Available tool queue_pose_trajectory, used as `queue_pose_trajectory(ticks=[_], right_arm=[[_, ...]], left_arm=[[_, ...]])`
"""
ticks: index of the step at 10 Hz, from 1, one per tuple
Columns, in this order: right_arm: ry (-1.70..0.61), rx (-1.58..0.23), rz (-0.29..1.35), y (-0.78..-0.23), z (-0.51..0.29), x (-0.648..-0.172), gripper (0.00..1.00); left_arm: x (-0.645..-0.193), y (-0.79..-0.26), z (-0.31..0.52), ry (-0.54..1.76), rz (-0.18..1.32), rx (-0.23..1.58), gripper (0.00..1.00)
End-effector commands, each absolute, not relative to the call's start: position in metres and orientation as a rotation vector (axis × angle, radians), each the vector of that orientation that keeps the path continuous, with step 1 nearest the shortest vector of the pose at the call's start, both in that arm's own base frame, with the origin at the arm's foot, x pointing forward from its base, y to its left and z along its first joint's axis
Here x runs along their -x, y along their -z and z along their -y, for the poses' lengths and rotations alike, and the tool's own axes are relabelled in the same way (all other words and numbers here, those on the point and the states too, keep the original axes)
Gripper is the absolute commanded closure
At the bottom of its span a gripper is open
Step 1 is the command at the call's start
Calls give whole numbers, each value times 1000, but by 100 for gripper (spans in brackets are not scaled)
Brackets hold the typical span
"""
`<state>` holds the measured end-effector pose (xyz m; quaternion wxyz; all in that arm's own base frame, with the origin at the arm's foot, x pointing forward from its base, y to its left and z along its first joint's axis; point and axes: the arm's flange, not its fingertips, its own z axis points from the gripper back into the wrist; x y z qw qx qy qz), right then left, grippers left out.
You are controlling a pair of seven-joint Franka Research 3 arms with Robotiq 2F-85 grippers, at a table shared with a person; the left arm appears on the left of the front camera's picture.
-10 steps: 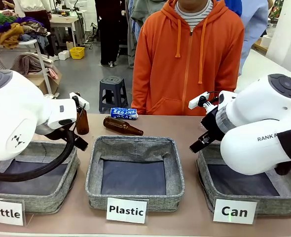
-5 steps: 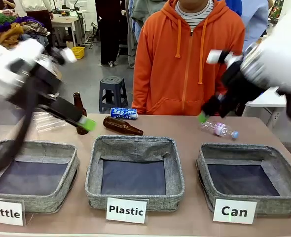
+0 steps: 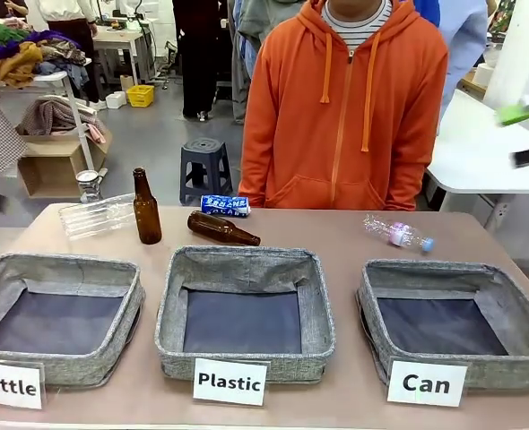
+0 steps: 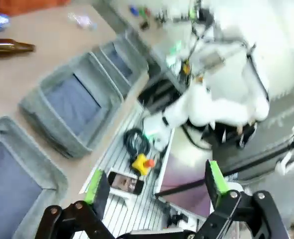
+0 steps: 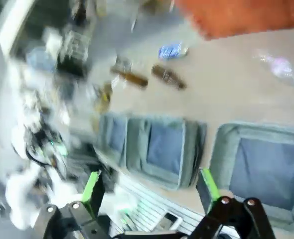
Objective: Sort the can waste into the basket.
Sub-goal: Pick up the can waste from the table and place it in the right Fabric basket.
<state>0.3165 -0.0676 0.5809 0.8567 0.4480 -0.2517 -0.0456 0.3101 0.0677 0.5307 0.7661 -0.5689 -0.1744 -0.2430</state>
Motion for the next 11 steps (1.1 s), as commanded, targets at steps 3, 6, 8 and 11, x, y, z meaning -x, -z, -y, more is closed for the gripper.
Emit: queue_pose_trajectory(ticks=[3, 6, 8, 11], right_arm=[[540, -1071, 702, -503, 169, -278, 0], [624, -1051, 734, -486, 192, -267, 0], [640, -1064, 679, -503, 213, -270, 0], [640, -1064, 679, -503, 213, -270, 0]], left_arm=[[-336, -468, -124, 53, 558, 1437, 0], [-331, -452, -151, -19, 554, 1424, 0], [-331, -452, -151, -19, 554, 1424, 0], [-331, -452, -151, -19, 554, 1424, 0]])
